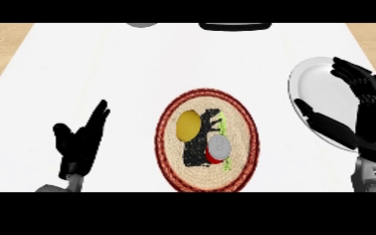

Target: Pick the can from the placemat and place it in the plate

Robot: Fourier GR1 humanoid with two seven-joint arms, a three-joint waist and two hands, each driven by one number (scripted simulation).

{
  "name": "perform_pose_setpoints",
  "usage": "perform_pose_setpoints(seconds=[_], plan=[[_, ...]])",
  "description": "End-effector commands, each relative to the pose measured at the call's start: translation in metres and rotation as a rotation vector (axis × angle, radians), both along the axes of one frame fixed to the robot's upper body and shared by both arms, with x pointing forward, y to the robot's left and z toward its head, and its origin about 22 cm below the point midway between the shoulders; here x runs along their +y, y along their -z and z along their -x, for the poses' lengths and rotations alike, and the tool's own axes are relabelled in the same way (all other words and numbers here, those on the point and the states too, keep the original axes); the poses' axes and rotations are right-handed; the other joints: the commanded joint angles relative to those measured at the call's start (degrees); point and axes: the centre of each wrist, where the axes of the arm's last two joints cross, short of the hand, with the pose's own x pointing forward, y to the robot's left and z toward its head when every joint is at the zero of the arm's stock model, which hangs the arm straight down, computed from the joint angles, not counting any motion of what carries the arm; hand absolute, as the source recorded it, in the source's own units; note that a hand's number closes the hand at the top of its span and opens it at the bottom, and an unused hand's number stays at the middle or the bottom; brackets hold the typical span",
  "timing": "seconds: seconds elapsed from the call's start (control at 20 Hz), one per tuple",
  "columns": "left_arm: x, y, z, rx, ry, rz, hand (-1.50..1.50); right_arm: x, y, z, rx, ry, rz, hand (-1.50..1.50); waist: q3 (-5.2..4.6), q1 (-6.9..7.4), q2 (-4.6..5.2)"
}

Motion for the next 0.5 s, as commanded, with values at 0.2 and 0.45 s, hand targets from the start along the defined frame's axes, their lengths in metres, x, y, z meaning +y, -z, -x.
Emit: perform_pose_setpoints(seconds=[0.2,0.45], plan=[[-0.021,-0.004,0.006,0.085,0.03,0.059,0.0,0.006,-0.022,0.045,0.108,-0.028,0.182,-1.5,-0.22,0.37,0.01],[-0.005,0.002,0.003,0.074,0.033,0.049,0.0,0.012,-0.038,0.049,0.372,-0.178,0.444,-1.5,-0.4,0.72,0.1]])
